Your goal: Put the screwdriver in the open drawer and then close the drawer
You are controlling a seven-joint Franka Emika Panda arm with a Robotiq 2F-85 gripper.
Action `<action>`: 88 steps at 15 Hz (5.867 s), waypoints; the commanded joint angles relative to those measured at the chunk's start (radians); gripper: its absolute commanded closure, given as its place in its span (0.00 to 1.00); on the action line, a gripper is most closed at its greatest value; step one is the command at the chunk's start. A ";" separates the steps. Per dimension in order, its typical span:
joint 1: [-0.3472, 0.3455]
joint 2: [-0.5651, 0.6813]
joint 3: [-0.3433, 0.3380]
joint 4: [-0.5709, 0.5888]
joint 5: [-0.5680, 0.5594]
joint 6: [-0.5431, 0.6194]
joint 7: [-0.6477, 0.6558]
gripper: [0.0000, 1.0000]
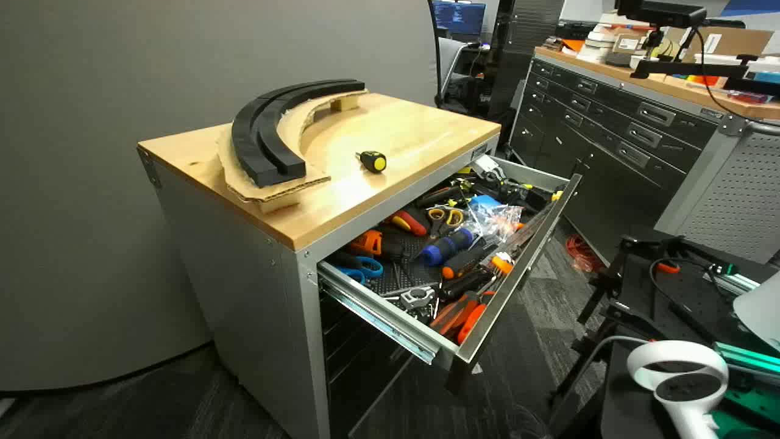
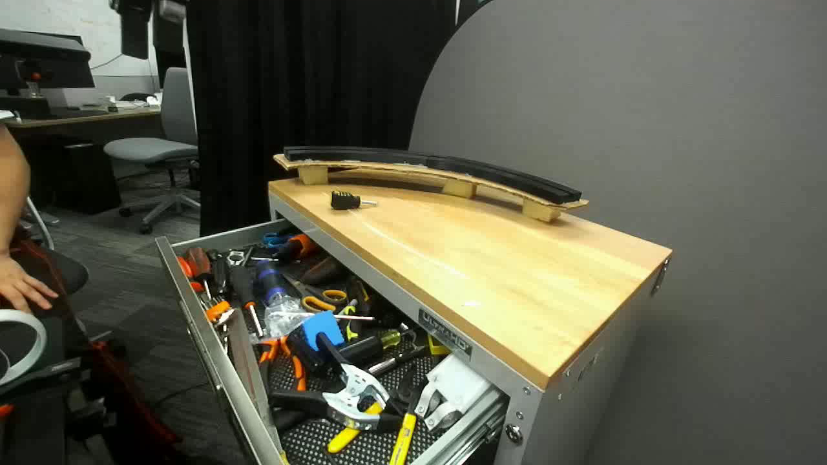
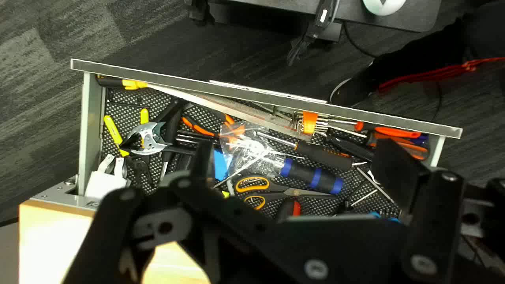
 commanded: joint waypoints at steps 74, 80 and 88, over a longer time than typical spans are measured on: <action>-0.007 0.565 -0.142 -0.156 0.078 0.337 0.246 0.00; -0.020 0.607 -0.165 -0.246 0.059 0.388 0.296 0.04; 0.055 0.696 -0.151 -0.210 0.020 0.632 0.494 0.72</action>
